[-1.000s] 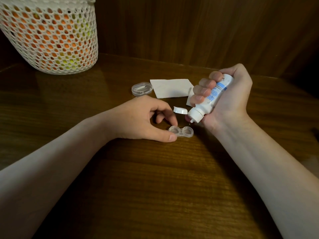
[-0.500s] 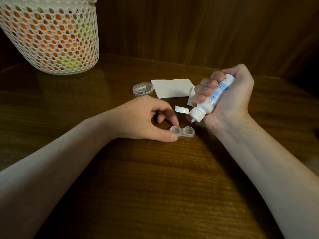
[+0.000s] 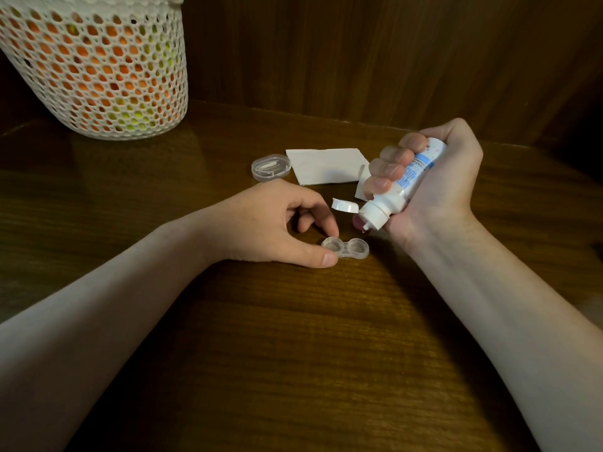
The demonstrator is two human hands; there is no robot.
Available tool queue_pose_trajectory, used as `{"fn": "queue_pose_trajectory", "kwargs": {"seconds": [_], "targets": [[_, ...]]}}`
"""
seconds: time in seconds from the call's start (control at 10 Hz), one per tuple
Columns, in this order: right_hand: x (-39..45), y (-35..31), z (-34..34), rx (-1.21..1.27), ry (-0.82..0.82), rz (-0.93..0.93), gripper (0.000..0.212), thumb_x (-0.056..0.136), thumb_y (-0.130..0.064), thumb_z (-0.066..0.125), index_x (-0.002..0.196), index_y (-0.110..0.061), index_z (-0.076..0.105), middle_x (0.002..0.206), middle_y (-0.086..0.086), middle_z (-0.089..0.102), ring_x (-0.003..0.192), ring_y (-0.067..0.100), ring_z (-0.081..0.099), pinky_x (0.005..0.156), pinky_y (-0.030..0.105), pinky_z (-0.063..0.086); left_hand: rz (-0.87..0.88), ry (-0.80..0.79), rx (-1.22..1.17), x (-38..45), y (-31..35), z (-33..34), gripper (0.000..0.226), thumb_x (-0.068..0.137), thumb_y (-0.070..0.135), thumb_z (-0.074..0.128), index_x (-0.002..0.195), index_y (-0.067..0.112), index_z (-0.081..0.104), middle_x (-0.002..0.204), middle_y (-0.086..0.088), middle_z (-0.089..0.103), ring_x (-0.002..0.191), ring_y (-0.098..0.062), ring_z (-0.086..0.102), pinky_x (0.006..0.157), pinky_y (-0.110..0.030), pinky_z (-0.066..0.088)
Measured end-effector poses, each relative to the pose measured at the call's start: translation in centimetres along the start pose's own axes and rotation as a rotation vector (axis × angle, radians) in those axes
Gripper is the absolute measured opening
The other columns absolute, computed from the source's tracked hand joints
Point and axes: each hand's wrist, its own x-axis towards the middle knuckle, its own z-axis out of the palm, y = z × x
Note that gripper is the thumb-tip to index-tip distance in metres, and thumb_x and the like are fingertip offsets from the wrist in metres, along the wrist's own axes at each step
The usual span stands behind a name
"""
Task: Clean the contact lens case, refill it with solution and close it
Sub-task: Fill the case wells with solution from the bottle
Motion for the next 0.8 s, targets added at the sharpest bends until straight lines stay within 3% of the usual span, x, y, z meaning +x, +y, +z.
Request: {"fn": "queue_pose_trajectory", "kwargs": {"seconds": [0.8], "targets": [[-0.14, 0.00, 0.19, -0.001, -0.001, 0.003, 0.038, 0.090, -0.027, 0.051, 0.052, -0.019, 0.052, 0.053, -0.005, 0.045, 0.044, 0.010, 0.041, 0.046, 0.022, 0.039, 0.012, -0.002, 0.005, 0.03, -0.02, -0.02, 0.028, 0.081, 0.048, 0.089, 0.106, 0.041, 0.077, 0.084, 0.017, 0.058, 0.068, -0.002, 0.049, 0.057, -0.019, 0.042]]}}
